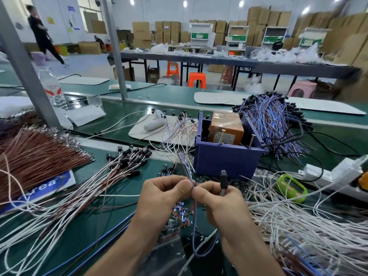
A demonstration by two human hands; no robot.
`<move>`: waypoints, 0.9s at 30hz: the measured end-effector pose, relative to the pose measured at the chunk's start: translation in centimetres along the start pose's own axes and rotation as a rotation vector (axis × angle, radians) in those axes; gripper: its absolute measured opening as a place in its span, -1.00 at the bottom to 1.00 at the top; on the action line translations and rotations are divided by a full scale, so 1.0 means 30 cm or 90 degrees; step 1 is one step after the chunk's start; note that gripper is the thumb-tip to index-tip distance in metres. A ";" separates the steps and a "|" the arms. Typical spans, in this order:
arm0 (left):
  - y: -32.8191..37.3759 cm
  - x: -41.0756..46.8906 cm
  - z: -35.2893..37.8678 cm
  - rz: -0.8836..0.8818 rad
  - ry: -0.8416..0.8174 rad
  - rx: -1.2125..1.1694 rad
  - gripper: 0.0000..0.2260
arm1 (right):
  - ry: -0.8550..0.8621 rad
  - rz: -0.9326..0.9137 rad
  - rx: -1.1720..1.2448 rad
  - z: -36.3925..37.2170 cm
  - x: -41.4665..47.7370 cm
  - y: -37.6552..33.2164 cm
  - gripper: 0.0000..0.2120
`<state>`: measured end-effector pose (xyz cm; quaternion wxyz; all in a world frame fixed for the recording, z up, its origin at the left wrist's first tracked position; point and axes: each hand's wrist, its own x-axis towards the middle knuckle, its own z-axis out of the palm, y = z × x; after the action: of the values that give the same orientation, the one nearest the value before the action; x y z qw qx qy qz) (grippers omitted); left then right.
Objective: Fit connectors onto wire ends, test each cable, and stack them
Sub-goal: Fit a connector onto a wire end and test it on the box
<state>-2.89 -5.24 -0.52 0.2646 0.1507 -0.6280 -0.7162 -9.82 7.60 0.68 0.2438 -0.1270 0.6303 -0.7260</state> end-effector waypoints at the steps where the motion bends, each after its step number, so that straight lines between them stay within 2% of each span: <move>1: 0.000 0.001 0.007 0.000 0.014 -0.004 -0.88 | 0.019 0.012 0.016 0.003 -0.001 -0.006 -0.87; 3: -0.001 0.003 0.027 0.009 0.035 0.014 -0.96 | 0.046 0.023 0.026 -0.002 -0.002 -0.017 -0.89; 7: 0.004 0.006 0.080 0.003 0.035 0.035 -0.90 | 0.038 -0.010 0.016 -0.026 -0.002 -0.043 -0.75; 12: 0.019 0.046 0.137 -0.060 0.019 -0.017 -0.89 | 0.020 -0.029 -0.016 -0.077 0.010 -0.065 -0.82; 14: 0.024 0.061 0.169 -0.077 0.021 -0.050 -0.89 | 0.064 -0.061 -0.053 -0.090 0.018 -0.062 -0.83; 17: 0.029 0.084 0.224 -0.054 0.079 -0.070 -0.83 | 0.184 -0.080 -0.074 -0.107 0.031 -0.066 -0.81; 21: 0.020 0.119 0.252 -0.002 0.113 -0.047 -0.73 | 0.273 -0.087 0.014 -0.131 0.040 -0.077 -0.79; 27: -0.025 0.144 0.252 0.011 0.098 -0.027 -0.78 | 0.384 -0.085 0.140 -0.129 0.064 -0.049 -0.81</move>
<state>-10.71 -1.44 0.52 0.3214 0.1942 -0.5915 -0.7136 -13.63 10.04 1.22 0.0101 0.0799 0.5820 -0.8092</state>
